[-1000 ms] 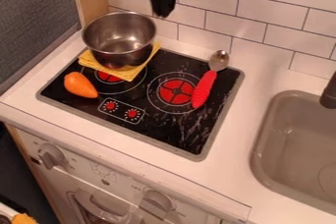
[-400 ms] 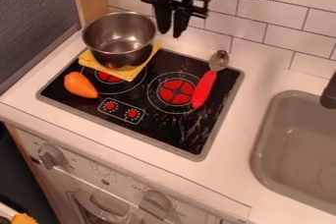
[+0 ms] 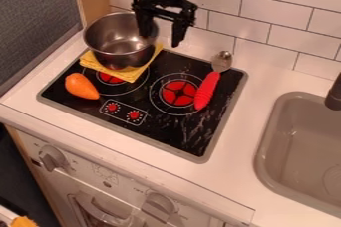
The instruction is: Get the silver pot and place it at the bottom right side of the stove
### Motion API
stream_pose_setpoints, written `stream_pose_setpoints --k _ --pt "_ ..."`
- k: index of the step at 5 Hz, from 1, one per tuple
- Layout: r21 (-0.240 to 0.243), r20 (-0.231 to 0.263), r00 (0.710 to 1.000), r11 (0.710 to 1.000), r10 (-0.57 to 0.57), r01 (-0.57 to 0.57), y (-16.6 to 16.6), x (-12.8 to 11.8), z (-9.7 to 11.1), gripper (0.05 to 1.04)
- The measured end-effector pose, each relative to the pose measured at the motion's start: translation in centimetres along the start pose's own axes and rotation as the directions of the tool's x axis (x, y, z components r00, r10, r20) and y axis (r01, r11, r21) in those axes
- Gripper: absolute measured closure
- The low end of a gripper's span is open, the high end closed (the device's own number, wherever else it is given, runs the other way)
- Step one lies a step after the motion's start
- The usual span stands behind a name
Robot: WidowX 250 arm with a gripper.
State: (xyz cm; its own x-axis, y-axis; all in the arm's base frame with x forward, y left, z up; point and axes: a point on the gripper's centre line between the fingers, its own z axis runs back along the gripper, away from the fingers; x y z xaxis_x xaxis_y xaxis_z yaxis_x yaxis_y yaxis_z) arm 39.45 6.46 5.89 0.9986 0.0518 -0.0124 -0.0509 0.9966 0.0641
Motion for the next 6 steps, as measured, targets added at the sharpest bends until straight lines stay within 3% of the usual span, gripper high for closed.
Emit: stream_pose_setpoints --k 1,3,4,5,6 --pt "0.0 -0.028 1.0 1.0 0.003 -0.003 0.0 -0.1 -1.4 0.144" --pt "0.004 -0.051 0.999 1.0 0.002 -0.002 0.0 0.2 -2.7 0.71" --pt "0.004 -0.052 0.999 1.0 -0.001 0.001 0.0 0.1 -2.6 0.918" --pt "0.006 -0.049 0.999 1.0 0.0 0.0 0.0 0.0 -2.4 0.991" --pt "-0.01 0.0 0.999 0.999 -0.033 0.033 -0.4 -0.7 0.5 0.998"
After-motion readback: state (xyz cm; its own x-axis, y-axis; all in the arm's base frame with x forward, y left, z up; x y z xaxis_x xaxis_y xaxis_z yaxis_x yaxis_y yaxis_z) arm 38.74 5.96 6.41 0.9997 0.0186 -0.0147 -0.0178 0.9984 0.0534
